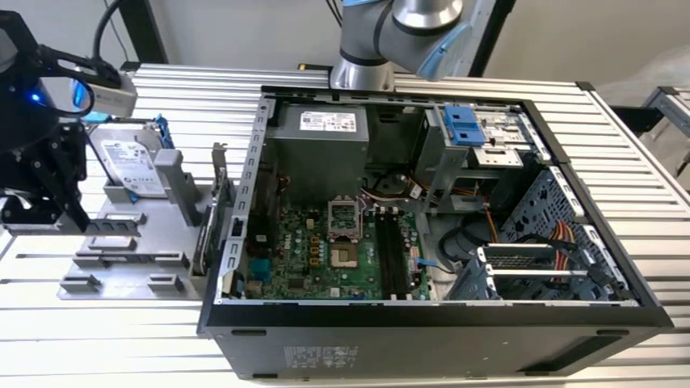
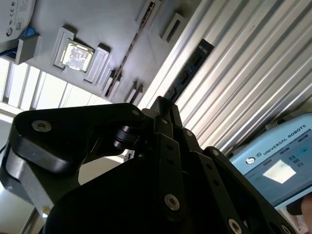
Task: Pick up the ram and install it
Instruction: 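Pick up the ram and move it above insertion slot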
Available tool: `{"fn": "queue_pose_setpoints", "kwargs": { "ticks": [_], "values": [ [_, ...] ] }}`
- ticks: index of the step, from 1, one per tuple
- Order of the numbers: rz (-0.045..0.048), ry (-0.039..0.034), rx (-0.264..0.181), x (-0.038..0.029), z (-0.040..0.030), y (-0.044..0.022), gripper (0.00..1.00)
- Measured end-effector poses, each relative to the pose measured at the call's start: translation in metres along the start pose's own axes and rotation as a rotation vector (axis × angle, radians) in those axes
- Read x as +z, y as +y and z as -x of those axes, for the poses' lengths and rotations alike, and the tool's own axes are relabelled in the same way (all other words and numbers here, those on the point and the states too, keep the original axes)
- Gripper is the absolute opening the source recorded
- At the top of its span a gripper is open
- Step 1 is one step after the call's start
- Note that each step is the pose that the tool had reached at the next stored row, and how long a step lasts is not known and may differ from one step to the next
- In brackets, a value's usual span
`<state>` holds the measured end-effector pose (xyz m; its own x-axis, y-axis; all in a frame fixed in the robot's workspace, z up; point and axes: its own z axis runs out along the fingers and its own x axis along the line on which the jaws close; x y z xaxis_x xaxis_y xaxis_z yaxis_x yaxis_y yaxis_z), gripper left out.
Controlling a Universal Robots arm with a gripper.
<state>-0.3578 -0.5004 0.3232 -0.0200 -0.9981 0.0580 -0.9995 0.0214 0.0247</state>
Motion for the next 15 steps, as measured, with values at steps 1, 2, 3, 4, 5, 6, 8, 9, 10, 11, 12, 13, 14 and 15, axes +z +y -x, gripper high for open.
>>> {"fn": "queue_pose_setpoints", "kwargs": {
  "ticks": [1,2,3,4,5,6,8,9,10,11,12,13,14,15],
  "values": [
    [0.0000,0.0000,0.000,-0.0005,0.0000,0.0000,0.00],
    [0.0000,0.0000,0.000,-0.0011,0.0000,0.0000,0.00],
    [0.0000,0.0000,0.000,-0.0016,-0.0001,0.0000,0.00],
    [-0.0001,-0.0001,0.000,-0.0021,-0.0001,0.0001,0.00],
    [0.0000,0.0000,0.000,-0.0026,-0.0001,0.0001,0.00],
    [0.0001,0.0001,0.000,-0.0032,-0.0002,0.0001,0.00],
    [0.0000,0.0000,0.000,-0.0040,-0.0002,0.0001,0.00],
    [-0.0001,-0.0001,0.000,-0.0045,-0.0002,0.0001,0.00],
    [0.0000,0.0000,0.000,-0.0050,-0.0003,0.0001,0.00],
    [0.0001,0.0001,0.000,-0.0056,-0.0003,0.0002,0.00],
    [0.0001,0.0001,0.000,-0.0060,-0.0004,0.0001,0.00],
    [0.0001,0.0000,0.000,-0.0065,-0.0004,0.0002,0.00],
    [0.0000,0.0000,0.000,-0.0068,-0.0004,0.0002,0.00],
    [-0.0001,0.0000,0.000,-0.0073,-0.0004,0.0002,0.00]
  ]
}}
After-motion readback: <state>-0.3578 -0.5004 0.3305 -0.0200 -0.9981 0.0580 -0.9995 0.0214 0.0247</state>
